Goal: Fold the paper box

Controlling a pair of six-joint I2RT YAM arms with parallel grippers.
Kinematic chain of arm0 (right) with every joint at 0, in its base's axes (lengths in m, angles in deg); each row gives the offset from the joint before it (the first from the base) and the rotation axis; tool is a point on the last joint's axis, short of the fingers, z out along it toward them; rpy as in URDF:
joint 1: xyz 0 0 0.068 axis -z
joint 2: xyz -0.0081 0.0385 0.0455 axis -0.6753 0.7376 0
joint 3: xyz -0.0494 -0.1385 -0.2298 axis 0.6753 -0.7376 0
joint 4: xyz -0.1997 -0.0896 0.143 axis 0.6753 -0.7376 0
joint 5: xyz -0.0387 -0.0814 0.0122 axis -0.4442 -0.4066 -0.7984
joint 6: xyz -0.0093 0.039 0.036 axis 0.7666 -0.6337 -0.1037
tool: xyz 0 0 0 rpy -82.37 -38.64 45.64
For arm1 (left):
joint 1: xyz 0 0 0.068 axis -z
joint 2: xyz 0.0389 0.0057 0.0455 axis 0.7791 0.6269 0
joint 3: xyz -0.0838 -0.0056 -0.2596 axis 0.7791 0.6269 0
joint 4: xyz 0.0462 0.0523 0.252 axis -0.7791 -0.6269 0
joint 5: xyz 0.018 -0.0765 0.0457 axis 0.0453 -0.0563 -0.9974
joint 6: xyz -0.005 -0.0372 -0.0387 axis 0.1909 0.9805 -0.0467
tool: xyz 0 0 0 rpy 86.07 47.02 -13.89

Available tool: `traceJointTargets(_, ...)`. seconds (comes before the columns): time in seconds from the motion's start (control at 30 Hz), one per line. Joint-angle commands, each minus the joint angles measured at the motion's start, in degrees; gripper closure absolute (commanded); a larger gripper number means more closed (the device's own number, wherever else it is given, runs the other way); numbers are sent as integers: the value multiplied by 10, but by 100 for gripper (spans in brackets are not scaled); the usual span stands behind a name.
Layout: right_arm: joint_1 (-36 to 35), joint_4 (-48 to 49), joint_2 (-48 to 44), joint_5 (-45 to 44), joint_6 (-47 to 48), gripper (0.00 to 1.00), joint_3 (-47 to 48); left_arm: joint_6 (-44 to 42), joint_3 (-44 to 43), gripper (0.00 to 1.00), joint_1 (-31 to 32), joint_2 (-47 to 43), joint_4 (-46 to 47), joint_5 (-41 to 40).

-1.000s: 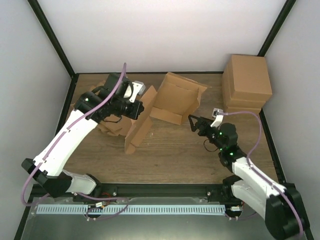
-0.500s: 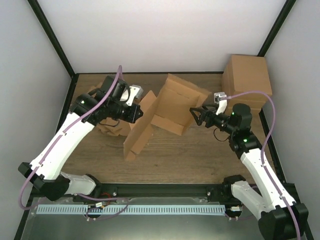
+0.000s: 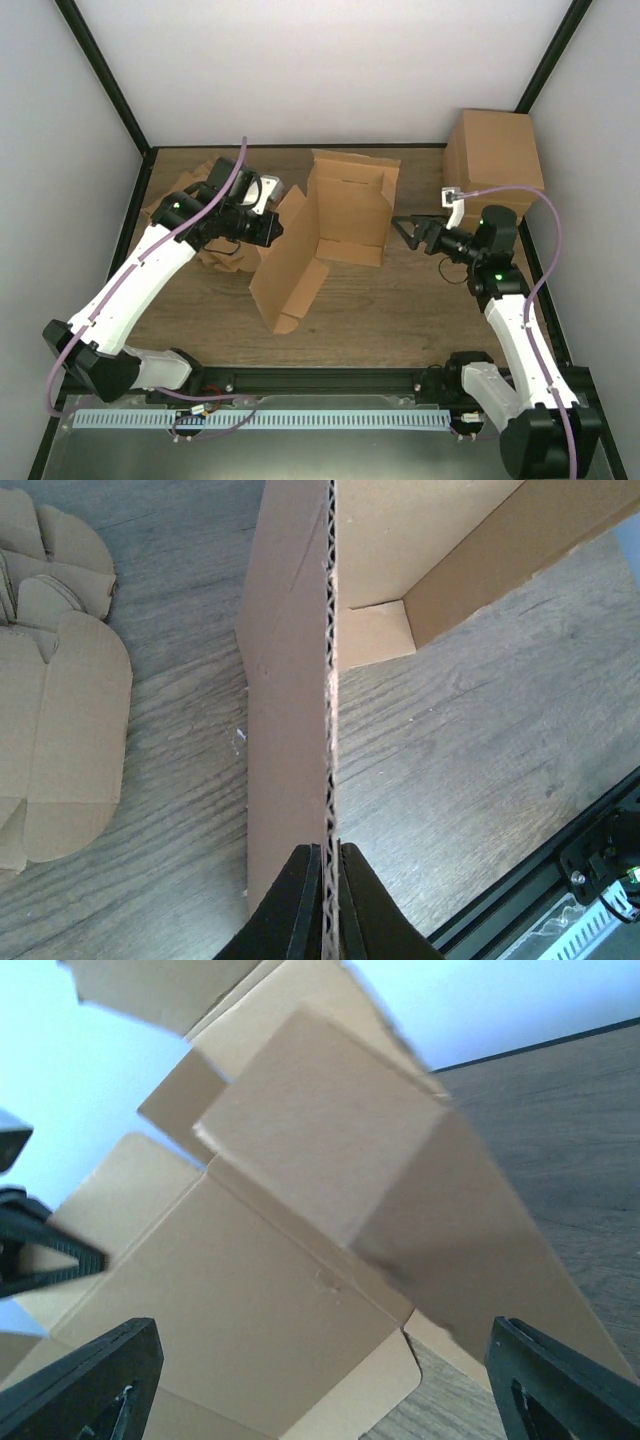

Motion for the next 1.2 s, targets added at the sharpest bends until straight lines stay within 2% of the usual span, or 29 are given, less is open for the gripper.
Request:
traceJointTargets(0.0,39,67,15,59,-83,9,-1,-14,1,94,-6,7,3,-1)
traceJointTargets(0.13,41,92,47,42,-116,10,15,-26,6,93,-6,8,6,11)
traceJointTargets(0.3,41,120,93,12,-153,17,32,-34,7,91,-6,6,7,21)
traceJointTargets(0.53,41,174,150,15,-182,21,58,-41,6,90,-6,8,7,32)
traceJointTargets(0.7,41,158,194,19,-153,23,81,-41,7,89,-6,7,12,44)
traceJointTargets(0.83,41,115,217,30,-109,23,96,-40,-1,82,-6,11,18,56)
traceJointTargets(0.9,41,92,231,42,-84,24,104,-39,-10,76,-6,14,24,69)
traceJointTargets(0.93,41,81,237,45,-73,24,106,-38,-17,68,-6,16,27,75)
traceJointTargets(1.03,41,66,239,37,-55,25,106,-22,-50,30,-8,18,40,78)
traceJointTargets(1.07,41,65,238,33,-53,25,105,-14,-65,23,-14,16,47,78)
traceJointTargets(1.17,41,64,239,35,-49,26,104,17,-96,17,-67,-1,92,121)
